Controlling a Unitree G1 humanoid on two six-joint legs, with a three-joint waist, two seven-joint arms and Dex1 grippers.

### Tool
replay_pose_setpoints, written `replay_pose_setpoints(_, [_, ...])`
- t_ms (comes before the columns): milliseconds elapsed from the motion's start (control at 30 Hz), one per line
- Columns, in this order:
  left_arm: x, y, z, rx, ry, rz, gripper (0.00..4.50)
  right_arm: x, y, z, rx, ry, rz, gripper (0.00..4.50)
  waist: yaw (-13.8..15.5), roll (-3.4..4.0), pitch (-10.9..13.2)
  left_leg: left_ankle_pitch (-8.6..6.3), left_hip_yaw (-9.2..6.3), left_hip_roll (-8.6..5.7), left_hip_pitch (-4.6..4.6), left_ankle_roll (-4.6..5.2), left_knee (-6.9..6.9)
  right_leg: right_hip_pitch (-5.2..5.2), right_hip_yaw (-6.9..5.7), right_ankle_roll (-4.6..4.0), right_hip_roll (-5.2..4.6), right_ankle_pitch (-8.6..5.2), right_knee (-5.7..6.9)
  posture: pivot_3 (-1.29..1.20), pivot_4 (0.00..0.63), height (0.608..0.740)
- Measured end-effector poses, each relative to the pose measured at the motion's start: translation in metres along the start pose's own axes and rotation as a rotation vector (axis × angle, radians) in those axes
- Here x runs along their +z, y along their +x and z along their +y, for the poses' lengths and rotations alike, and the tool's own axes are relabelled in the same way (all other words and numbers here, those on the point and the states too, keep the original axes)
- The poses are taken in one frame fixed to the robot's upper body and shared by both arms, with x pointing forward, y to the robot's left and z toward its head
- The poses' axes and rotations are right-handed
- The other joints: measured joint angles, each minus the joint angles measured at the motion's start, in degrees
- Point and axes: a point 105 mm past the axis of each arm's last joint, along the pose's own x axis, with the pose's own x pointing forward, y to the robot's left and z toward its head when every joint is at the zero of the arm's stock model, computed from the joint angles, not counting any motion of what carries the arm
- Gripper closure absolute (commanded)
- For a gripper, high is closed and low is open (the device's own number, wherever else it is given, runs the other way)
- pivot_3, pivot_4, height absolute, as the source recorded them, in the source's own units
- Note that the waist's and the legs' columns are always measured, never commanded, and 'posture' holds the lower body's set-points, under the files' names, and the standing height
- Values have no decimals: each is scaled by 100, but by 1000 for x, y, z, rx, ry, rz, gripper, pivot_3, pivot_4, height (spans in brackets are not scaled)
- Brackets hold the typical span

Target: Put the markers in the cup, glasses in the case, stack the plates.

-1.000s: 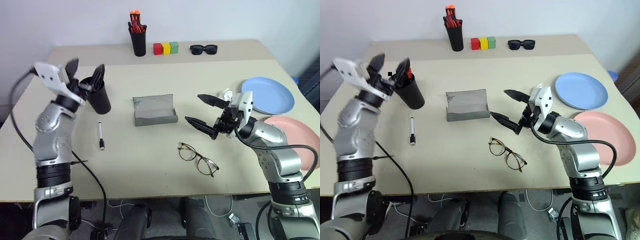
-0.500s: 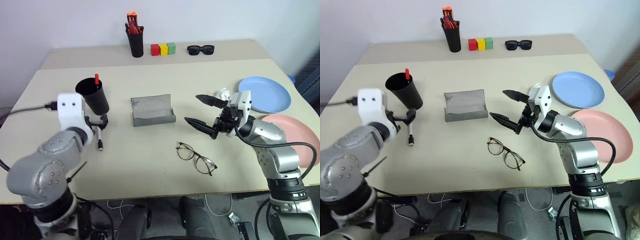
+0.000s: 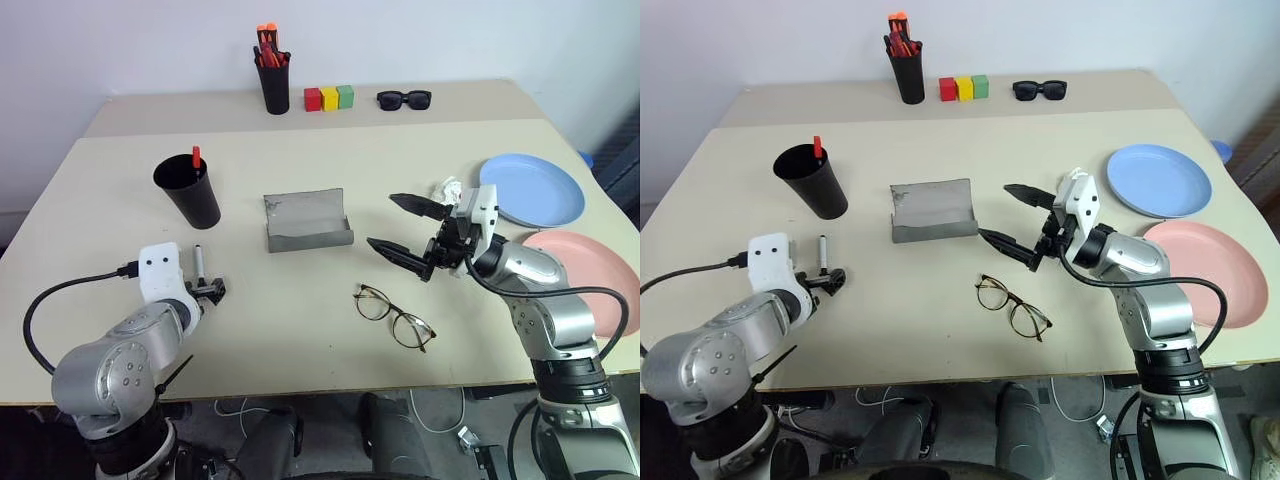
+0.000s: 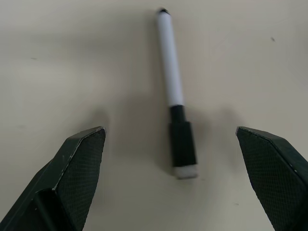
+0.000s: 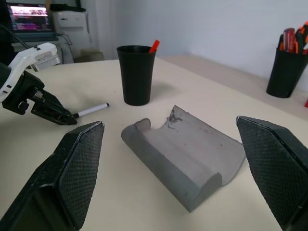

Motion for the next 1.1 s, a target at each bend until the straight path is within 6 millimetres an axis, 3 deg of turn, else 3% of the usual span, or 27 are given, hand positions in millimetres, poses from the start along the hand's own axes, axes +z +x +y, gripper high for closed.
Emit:
replay_pose_setpoints(67, [0, 2, -4, -11, 0, 7, 1274, -1, 0, 0, -5, 1, 2, 0, -6, 0, 0, 0, 0, 0, 0, 0, 0, 0, 0, 0, 0, 0, 0, 0, 150, 740])
replay_pose_setpoints(267, [1, 6, -8, -7, -12, 13, 4342, -3, -1, -1, -16, -2, 14, 0, -20, 0, 0, 0, 0, 0, 1, 0, -1, 0, 0, 0, 0, 0, -1, 0, 150, 740])
replay_pose_setpoints(533, [8, 5, -9, -7, -14, -14, 4441, -4, -2, -1, -18, -6, 19, 0, -16, -1, 0, 0, 1, 0, 0, 0, 0, 0, 0, 0, 0, 0, 0, 0, 150, 740])
replay_pose_setpoints(667, [48, -10, -21, -98, 88, -188, 4441, -6, -5, 2, 15, -3, 41, 0, -13, -1, 1, 0, 1, -1, -2, -1, 1, 0, -1, 0, -3, 0, -2, 0, 150, 740])
replay_pose_setpoints(767, [74, -24, -52, -318, 64, -383, 4441, -9, -7, 6, 55, 19, 56, 0, -8, -3, 2, 1, 3, -1, -7, -2, 2, -1, -1, 0, -6, 1, -8, 0, 150, 740])
replay_pose_setpoints(900, [118, -52, -76, -459, 203, -725, 4441, -10, -7, 6, 54, 36, 58, 0, -24, 4, -2, 1, 14, 2, -2, -1, -2, -5, 1, -6, -5, 4, -7, 0, 150, 740])
replay_pose_setpoints(967, [132, -58, -76, -467, 210, -821, 4441, -10, -5, 7, 55, 39, 54, 0, -16, 3, -2, 0, 13, 2, -2, -1, -1, -3, 1, -7, -4, 5, -7, 0, 150, 740])
replay_pose_setpoints(1100, [162, -57, -54, -389, 237, -997, 4441, -11, -4, 7, 50, 43, 49, 0, -15, 3, -2, 1, 13, 2, -2, 0, -1, -4, 1, -6, -4, 6, -8, 0, 150, 740])
